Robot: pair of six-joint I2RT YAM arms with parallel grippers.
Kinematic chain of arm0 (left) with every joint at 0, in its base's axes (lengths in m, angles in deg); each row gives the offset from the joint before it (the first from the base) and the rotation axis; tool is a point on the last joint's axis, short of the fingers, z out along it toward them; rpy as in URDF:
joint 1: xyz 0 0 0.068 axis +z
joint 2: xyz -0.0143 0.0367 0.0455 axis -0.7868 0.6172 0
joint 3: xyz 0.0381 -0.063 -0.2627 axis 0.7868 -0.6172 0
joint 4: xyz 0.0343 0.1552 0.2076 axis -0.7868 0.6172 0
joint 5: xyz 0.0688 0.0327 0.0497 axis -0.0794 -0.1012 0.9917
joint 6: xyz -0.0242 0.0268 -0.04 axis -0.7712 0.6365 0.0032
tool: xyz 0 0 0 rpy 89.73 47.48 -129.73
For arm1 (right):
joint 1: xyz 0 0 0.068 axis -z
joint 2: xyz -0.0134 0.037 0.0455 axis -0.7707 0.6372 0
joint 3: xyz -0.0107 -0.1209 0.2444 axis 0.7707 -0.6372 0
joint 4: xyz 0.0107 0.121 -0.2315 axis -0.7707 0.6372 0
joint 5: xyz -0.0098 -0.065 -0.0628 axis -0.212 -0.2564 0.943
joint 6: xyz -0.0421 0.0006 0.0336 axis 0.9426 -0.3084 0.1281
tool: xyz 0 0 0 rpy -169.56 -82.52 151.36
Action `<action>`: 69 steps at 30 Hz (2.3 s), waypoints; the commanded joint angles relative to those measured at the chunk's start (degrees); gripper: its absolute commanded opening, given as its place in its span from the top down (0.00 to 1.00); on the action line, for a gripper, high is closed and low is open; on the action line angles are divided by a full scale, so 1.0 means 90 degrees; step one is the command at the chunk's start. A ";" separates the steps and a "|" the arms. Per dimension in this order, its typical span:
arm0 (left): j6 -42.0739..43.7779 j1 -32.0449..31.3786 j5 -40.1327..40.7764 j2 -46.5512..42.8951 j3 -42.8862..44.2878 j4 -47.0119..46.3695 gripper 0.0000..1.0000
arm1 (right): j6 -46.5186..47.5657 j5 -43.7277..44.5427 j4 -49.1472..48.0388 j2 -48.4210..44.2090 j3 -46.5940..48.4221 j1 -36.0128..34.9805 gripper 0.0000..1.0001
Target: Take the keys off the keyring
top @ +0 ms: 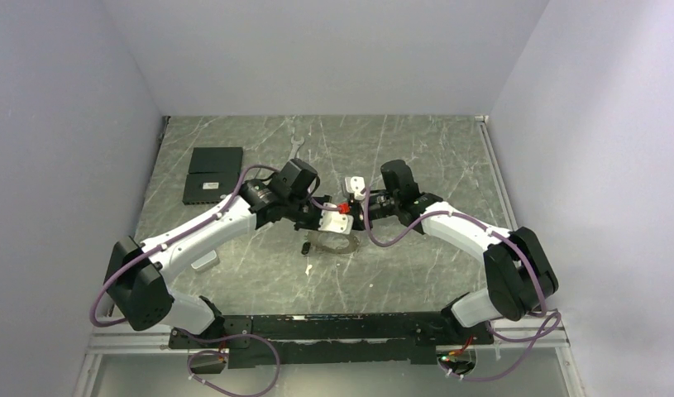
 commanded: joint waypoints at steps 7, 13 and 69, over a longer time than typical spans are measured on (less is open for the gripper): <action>-0.0322 0.0046 -0.0095 -0.0483 -0.0169 -0.0305 1.00 | 0.0016 -0.0136 0.0062 0.0016 0.0206 -0.0042 1.00; -0.0387 0.0128 -0.0030 -0.0615 -0.0452 -0.0366 1.00 | -0.0313 -0.0135 -0.0279 -0.0037 0.0085 -0.0005 1.00; -0.1893 0.0417 -0.0539 -0.0621 -0.0915 -0.1321 1.00 | 0.0667 -0.0301 0.0606 -0.0237 -0.0129 0.0085 1.00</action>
